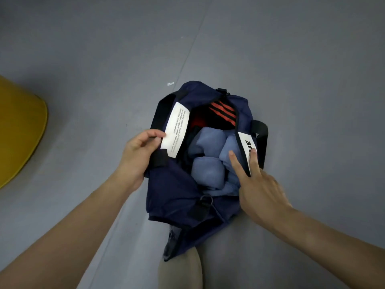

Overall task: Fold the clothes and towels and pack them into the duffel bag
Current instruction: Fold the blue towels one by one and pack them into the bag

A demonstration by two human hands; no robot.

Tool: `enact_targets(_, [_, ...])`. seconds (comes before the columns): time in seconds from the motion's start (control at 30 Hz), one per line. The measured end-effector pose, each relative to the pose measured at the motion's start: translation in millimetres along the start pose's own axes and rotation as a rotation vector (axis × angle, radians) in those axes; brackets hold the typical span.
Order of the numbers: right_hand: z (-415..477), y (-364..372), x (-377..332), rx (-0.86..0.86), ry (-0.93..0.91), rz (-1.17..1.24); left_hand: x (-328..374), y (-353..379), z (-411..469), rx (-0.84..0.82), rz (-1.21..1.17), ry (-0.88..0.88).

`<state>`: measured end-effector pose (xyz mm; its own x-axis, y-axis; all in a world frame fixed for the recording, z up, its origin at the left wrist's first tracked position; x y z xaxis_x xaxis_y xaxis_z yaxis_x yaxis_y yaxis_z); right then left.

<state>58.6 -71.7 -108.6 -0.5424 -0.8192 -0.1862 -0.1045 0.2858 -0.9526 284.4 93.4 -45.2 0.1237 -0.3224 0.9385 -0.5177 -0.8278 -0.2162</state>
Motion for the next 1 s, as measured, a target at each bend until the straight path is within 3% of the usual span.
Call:
enact_targets(0.07, [4.1,-6.3,0.9,0.046,-0.016,0.023,-2.0,0.7,3.9,-0.073,-0.087,-0.145])
enact_targets(0.2, [2.4,2.6,-2.3,0.029,-0.052,0.035,-46.6,11.6,1.9,-0.109,0.261,-0.186])
enact_targets(0.3, [0.0,6.6,-0.1,0.051,-0.051,0.052,-58.4,10.3,4.3,-0.053,0.629,0.01])
enact_targets(0.4, [-0.5,4.3,2.3,0.046,-0.071,0.092,-31.0,15.2,-4.0,0.082,1.013,0.386])
enact_targets(0.5, [-2.6,1.1,2.7,0.023,-0.087,0.117,-16.2,42.4,-16.8,0.046,1.181,0.572])
enact_targets(0.63, [-7.7,-10.6,5.6,0.005,-0.106,0.186,-7.5,77.6,-22.7,-0.048,1.184,0.646])
enact_targets(0.77, [-22.7,-37.4,31.0,0.03,-0.105,0.308,12.4,129.2,-50.5,-0.271,0.961,0.658])
enact_targets(0.87, [-37.3,-56.0,81.1,0.075,-0.101,0.359,25.2,177.8,-72.3,-0.503,0.836,0.605])
enact_targets(1.0, [-73.6,-72.3,179.9,0.165,-0.073,0.253,41.8,261.3,-100.5,-0.806,0.863,0.672])
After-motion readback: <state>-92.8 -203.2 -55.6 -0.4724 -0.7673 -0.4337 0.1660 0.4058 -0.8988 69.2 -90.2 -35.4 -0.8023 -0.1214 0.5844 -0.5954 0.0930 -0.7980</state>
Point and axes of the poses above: each hand's wrist, its own z-axis towards the middle knuckle, its own y-axis out of the palm, x = y × z, the point moved 5 cm from there along z, towards the middle knuckle, and after that the axes turned 4 degrees about y, right-handed, at the moved point
